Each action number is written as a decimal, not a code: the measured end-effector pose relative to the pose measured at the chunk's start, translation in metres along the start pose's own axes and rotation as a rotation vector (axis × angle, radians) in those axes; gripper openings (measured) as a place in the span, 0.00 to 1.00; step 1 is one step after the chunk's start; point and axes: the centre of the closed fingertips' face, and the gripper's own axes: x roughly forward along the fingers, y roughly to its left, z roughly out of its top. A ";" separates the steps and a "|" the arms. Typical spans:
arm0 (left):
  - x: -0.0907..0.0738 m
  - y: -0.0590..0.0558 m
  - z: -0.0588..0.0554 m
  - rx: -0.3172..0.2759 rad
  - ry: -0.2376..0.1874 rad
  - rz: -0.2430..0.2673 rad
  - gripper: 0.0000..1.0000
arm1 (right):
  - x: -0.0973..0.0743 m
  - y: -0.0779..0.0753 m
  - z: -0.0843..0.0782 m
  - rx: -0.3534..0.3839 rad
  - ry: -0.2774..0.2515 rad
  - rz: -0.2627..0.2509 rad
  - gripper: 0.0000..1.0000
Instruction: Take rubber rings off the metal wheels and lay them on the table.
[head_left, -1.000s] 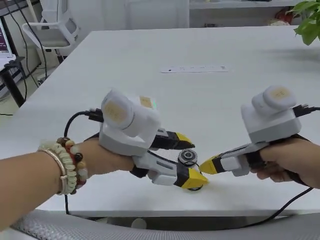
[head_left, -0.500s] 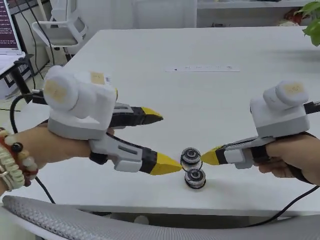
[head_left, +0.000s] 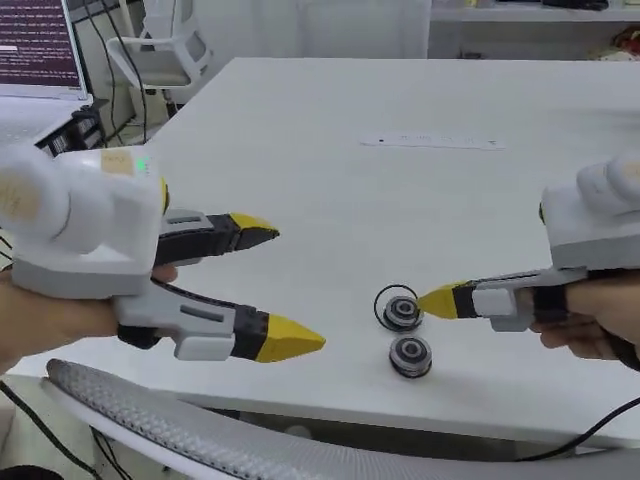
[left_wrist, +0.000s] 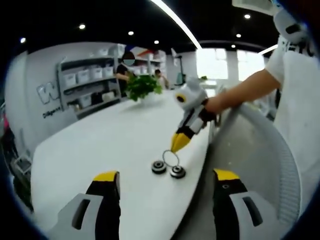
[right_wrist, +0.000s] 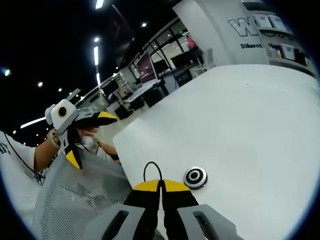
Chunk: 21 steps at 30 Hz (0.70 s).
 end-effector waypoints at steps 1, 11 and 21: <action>-0.001 0.001 -0.003 -0.005 0.000 0.011 0.76 | 0.000 0.001 0.000 -0.005 0.007 -0.003 0.00; -0.003 0.008 -0.015 -0.065 -0.016 0.080 0.75 | -0.007 0.008 0.005 -0.019 -0.009 -0.009 0.00; 0.002 0.006 -0.021 -0.060 0.009 0.086 0.79 | -0.013 0.012 0.018 -0.020 -0.058 -0.014 0.00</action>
